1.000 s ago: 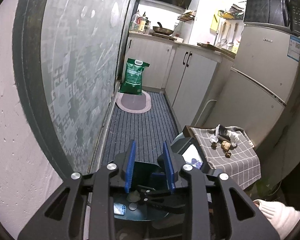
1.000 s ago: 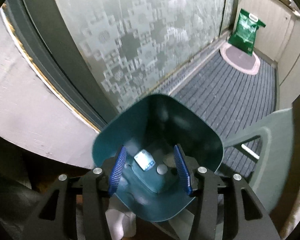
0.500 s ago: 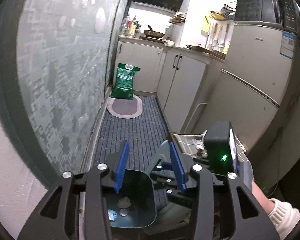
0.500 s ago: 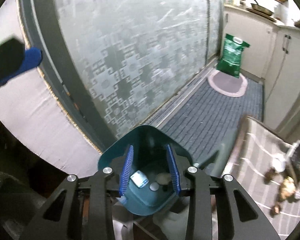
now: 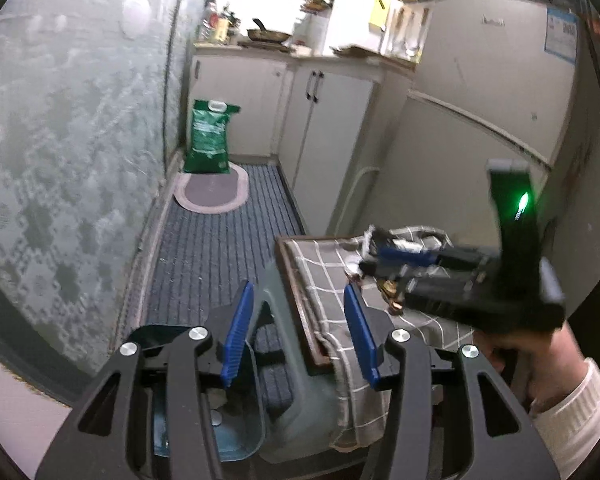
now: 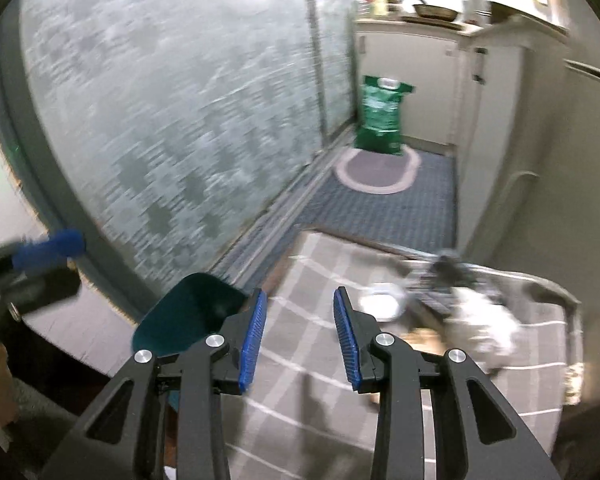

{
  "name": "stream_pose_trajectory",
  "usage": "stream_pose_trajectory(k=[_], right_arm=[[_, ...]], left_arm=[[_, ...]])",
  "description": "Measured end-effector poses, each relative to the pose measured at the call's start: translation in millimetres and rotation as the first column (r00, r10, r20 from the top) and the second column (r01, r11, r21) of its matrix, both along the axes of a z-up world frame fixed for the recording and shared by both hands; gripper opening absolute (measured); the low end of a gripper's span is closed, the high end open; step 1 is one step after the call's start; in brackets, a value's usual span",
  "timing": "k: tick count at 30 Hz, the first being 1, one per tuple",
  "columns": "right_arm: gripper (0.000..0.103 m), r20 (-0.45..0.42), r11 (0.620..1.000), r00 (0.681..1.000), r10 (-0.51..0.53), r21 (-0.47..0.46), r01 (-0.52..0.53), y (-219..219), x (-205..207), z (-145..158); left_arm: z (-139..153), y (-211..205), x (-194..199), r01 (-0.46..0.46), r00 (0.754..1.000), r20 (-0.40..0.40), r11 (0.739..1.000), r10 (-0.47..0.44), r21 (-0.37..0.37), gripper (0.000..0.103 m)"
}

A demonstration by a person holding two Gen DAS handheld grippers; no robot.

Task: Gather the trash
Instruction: 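Move both grippers back toward the table, then grasp the brown nut shell with the left gripper while the right grasps the white tissue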

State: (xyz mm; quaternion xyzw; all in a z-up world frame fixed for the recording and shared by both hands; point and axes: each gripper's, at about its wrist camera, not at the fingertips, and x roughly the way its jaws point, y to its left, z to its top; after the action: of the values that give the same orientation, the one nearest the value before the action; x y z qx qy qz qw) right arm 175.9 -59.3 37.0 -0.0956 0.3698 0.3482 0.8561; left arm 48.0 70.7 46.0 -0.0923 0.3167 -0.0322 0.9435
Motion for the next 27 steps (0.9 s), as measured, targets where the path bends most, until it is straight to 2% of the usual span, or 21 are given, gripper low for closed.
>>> stream_pose_trajectory(k=[7,10,12,20,27], right_arm=[[0.035,-0.001,0.996,0.996,-0.085,-0.004,0.085,-50.6,21.4,-1.1],[0.039,-0.005,0.995,0.995,-0.101,-0.01,0.101,-65.3,27.0,-4.8],[0.043,-0.013,0.995,0.995,-0.1,-0.011,0.1,-74.2,28.3,-6.6],[0.046,-0.033,0.995,0.994,-0.103,-0.007,0.103,-109.9,38.4,-17.3],[0.047,-0.033,0.996,0.996,-0.088,0.009,0.088,-130.1,40.2,-20.6]], left_arm=[[-30.9,-39.9,31.5,0.074,0.995,-0.075,0.997,-0.073,0.008,0.049],[-42.1,-53.4,42.7,0.099,0.99,-0.103,0.995,-0.099,0.0,0.049],[-48.8,-63.0,48.9,0.117,0.986,-0.12,0.993,-0.117,-0.008,0.049],[-68.0,-104.1,71.7,0.186,0.97,-0.16,0.983,-0.184,-0.004,0.049],[-87.7,-118.2,92.3,0.178,0.966,-0.193,0.984,-0.171,0.017,0.048]])
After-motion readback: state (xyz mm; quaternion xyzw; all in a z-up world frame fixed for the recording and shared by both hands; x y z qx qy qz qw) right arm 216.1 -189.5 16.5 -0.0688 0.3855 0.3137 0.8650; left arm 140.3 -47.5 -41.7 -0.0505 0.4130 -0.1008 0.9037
